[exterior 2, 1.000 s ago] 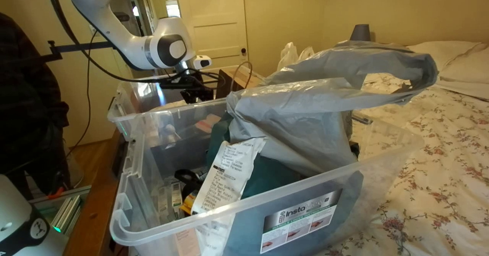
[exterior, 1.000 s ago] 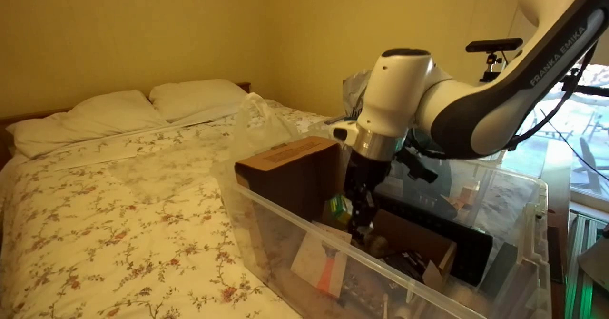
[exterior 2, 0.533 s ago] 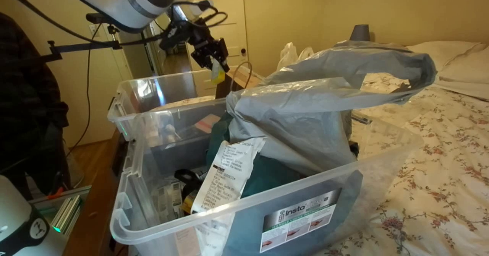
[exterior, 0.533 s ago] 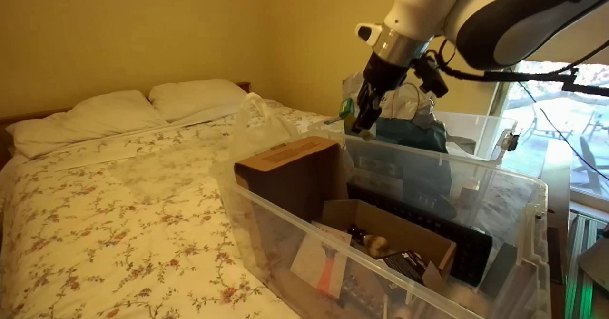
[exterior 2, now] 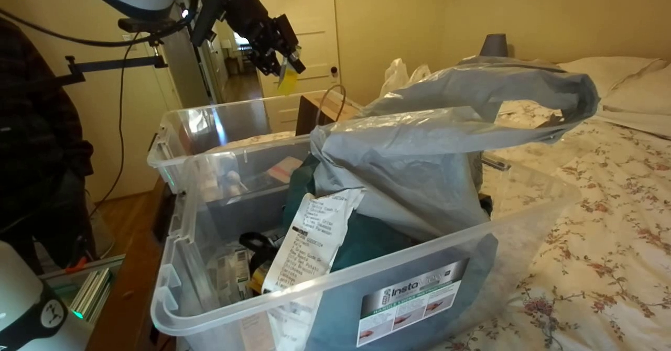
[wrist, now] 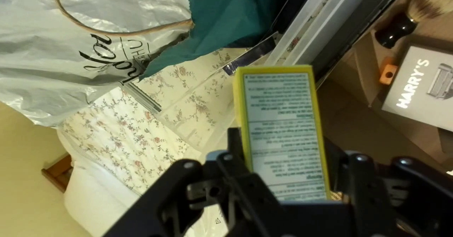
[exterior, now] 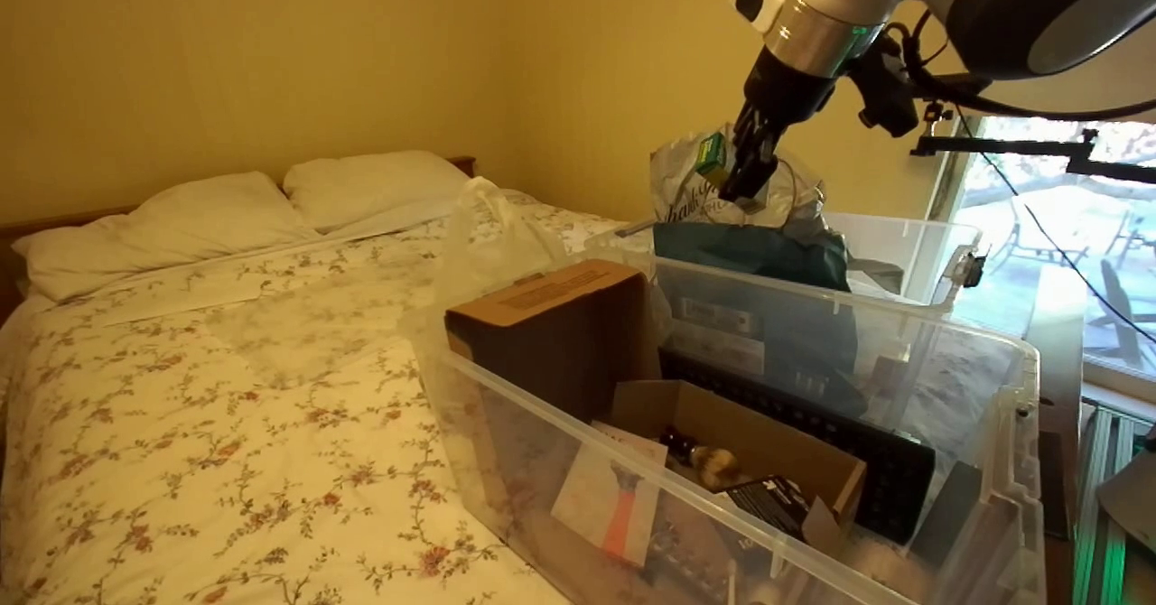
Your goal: Pick up the white and green box from the container on the left and put it in the container on the right.
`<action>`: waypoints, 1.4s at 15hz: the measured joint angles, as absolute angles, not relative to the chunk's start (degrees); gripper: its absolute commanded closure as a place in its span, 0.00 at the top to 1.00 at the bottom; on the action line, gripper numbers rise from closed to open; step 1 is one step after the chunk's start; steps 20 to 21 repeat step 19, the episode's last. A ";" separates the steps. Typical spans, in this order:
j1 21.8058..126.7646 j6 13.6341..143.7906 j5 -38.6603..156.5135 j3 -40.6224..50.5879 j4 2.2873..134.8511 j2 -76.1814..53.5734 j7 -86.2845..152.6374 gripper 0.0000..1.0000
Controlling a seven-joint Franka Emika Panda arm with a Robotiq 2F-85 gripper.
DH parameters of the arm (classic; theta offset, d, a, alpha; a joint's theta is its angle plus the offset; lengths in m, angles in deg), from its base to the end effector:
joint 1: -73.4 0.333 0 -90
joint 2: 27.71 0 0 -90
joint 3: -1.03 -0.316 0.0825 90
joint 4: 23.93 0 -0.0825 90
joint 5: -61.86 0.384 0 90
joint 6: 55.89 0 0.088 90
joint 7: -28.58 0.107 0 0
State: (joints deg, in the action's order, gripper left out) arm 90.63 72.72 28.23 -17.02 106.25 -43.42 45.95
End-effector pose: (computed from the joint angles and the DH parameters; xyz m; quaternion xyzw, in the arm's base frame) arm 0.4071 0.2782 0.4921 0.9052 0.2968 0.2196 0.2103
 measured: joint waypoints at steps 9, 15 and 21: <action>86.92 59.61 40.01 -12.32 110.84 -43.43 37.60 0.24; 83.88 53.58 51.21 -7.41 115.08 -43.17 34.70 0.99; 83.57 53.70 55.67 -7.41 113.04 -44.69 34.87 1.00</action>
